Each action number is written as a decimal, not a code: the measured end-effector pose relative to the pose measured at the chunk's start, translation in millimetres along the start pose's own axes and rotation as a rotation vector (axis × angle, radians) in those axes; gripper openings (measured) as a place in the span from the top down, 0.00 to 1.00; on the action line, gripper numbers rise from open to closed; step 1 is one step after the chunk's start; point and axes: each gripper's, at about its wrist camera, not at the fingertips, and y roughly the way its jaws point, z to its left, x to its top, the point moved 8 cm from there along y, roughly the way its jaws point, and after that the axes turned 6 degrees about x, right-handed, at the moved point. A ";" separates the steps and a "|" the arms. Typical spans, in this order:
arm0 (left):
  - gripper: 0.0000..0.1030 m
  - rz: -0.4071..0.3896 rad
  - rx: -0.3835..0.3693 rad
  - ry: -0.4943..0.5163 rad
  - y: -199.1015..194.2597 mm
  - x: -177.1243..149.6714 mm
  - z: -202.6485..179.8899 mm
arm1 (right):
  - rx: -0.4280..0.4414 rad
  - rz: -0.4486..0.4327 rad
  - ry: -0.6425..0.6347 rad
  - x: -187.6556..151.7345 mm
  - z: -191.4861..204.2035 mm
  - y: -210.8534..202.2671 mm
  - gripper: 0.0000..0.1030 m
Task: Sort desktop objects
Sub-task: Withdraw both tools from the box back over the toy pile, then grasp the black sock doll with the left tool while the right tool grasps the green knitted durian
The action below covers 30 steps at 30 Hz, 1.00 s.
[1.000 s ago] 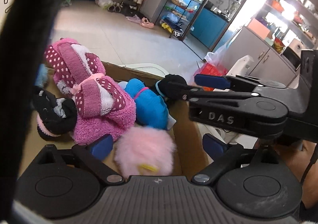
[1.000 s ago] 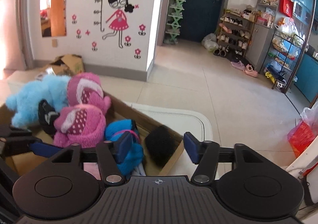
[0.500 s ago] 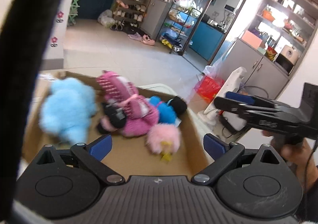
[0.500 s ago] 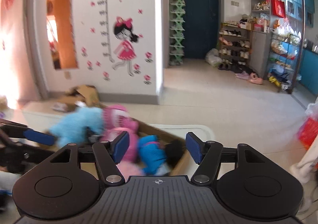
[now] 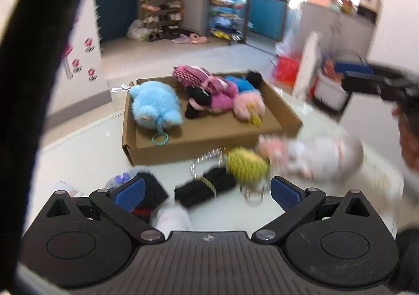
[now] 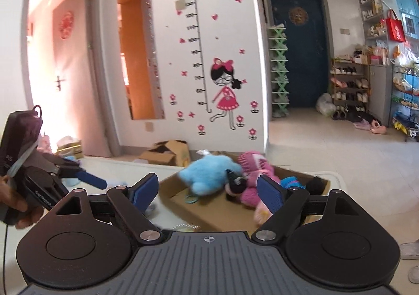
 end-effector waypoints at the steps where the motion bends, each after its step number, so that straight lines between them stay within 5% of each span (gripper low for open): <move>1: 0.01 0.006 0.005 0.045 -2.7 -4.9 -5.3 | 0.001 0.000 -0.020 -4.6 5.5 -3.1 0.15; 9: 0.01 0.042 -0.037 0.300 15.2 -17.7 -44.3 | 0.037 0.066 -0.231 -48.1 48.0 19.3 0.15; 14: 0.01 0.086 -0.030 0.362 53.7 -9.0 -44.9 | 0.086 0.156 -0.290 -75.6 54.0 50.0 0.24; 23: 0.02 0.165 -0.060 0.514 103.7 -13.8 -49.5 | 0.074 0.286 -0.546 -89.1 62.8 70.6 0.24; 30: 0.04 0.222 -0.099 0.533 132.5 -25.1 -54.2 | 0.138 0.389 -0.591 -89.4 66.7 88.5 0.24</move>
